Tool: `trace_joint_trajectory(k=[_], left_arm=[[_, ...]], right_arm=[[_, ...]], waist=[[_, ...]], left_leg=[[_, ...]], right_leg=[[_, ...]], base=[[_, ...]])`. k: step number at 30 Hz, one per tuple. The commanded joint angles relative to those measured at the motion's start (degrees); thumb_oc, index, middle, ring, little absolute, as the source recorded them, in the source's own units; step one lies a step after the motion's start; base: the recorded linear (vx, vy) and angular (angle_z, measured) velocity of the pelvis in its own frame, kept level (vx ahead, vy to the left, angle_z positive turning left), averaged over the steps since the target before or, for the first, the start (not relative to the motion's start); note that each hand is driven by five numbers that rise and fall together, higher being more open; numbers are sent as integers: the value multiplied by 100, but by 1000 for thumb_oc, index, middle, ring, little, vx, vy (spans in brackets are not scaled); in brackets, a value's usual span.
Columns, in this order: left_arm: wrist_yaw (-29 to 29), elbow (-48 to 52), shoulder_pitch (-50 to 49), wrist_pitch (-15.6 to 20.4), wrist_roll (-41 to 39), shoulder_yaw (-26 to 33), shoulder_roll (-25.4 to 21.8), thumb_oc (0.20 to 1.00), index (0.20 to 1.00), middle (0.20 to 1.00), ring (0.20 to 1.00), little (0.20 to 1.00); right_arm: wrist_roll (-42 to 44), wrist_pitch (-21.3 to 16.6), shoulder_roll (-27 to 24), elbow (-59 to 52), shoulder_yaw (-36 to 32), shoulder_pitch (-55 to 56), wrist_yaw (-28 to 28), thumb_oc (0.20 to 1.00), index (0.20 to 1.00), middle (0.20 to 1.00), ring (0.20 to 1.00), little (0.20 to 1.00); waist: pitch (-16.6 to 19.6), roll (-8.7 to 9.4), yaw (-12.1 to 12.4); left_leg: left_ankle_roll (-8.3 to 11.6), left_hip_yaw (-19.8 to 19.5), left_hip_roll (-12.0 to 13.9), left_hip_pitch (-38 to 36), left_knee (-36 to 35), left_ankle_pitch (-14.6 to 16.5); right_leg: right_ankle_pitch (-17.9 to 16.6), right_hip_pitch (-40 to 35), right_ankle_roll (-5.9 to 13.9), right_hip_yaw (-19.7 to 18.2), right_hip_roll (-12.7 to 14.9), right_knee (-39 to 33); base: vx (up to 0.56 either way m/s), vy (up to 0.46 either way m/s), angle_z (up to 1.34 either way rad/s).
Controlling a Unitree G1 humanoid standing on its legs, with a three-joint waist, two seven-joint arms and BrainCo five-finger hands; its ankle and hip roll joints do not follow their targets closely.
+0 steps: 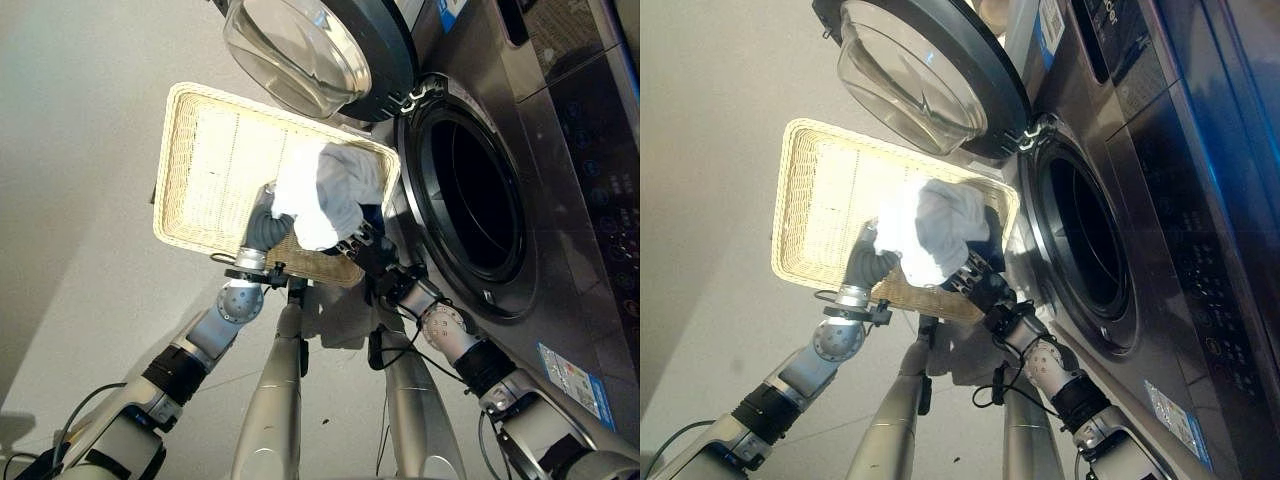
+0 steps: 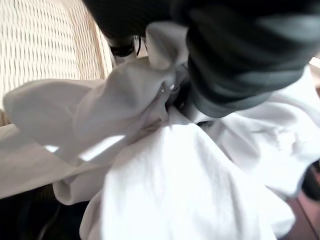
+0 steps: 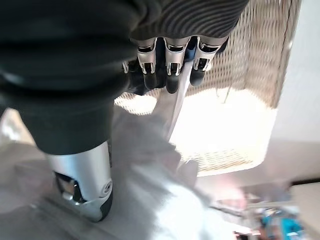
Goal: Put the clothes into the washing machine.
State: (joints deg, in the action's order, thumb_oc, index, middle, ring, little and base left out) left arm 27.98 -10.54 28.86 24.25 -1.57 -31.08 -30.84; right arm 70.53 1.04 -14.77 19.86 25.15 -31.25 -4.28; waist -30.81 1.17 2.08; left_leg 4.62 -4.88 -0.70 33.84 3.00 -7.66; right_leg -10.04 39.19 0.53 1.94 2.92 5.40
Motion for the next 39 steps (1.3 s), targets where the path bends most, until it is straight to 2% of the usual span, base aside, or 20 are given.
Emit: trace_joint_trajectory(k=[1, 6, 16, 23, 29, 31, 33, 39], left_arm=[[-15, 291, 261, 161, 382, 43, 235, 200, 200, 200, 200, 200], [45, -11, 352, -125, 445, -310, 195, 200, 200, 200, 200, 200], [-55, -567, 598, -530, 367, -567, 33, 200, 200, 200, 200, 200], [-184, -726, 724, -598, 425, -686, -83, 200, 200, 200, 200, 200], [-104, -567, 883, -378, 740, -842, -201, 200, 200, 200, 200, 200], [28, -345, 905, -107, 1049, -878, -221, 200, 200, 200, 200, 200], [48, -168, 892, 0, 1251, -893, -234, 200, 200, 200, 200, 200], [9, 203, 805, 5, 1805, -1055, -300, 200, 200, 200, 200, 200]], right_arm=[[370, -332, 68, -742, 26, 61, 19, 1000, 1000, 1000, 1000, 1000], [281, -135, 2, -1027, 260, -9, -191, 1000, 1000, 1000, 1000, 1000], [-126, 224, -337, -1318, 677, -90, -618, 1000, 1000, 1000, 1000, 1000], [-97, 306, -478, -1416, 854, -181, -738, 1000, 1000, 1000, 1000, 1000], [-26, 185, -524, -1456, 920, -210, -523, 1000, 1000, 1000, 1000, 1000], [12, -85, -517, -1426, 901, -188, -267, 1000, 1000, 1000, 1000, 1000], [49, -249, -492, -1417, 863, -154, -134, 1000, 1000, 1000, 1000, 1000], [219, -608, -374, -1421, 728, -23, 210, 1000, 1000, 1000, 1000, 1000]], waist=[[102, -238, -240], [102, -217, -272], [102, -150, -352], [102, -137, -375], [102, -118, -403], [102, -107, -412], [102, -110, -415], [102, -90, -425]], left_leg=[[-330, 213, -439, 163, -119, -356], [-324, 218, -413, 158, -158, -407], [-300, 244, -375, 146, -150, -449], [-282, 262, -339, 141, -178, -476], [-276, 276, -318, 162, -179, -479], [-276, 284, -314, 168, -189, -473], [-282, 285, -322, 170, -209, -473], [-302, 285, -357, 200, -267, -465]], right_leg=[[-196, -162, 283, 333, -103, -88], [-233, -164, 307, 317, -100, -100], [-244, -157, 315, 269, -139, -72], [-253, -160, 320, 248, -163, -87], [-283, -132, 314, 211, -173, -118], [-313, -123, 317, 184, -173, -158], [-343, -110, 316, 168, -182, -192], [-468, -57, 328, 151, -183, -341]], base=[[1, 25, -3], [0, 0, 0], [2, 3, -1], [6, 0, -5], [6, 3, -3], [12, -6, -2], [16, -18, -6], [2, -5, -1]])
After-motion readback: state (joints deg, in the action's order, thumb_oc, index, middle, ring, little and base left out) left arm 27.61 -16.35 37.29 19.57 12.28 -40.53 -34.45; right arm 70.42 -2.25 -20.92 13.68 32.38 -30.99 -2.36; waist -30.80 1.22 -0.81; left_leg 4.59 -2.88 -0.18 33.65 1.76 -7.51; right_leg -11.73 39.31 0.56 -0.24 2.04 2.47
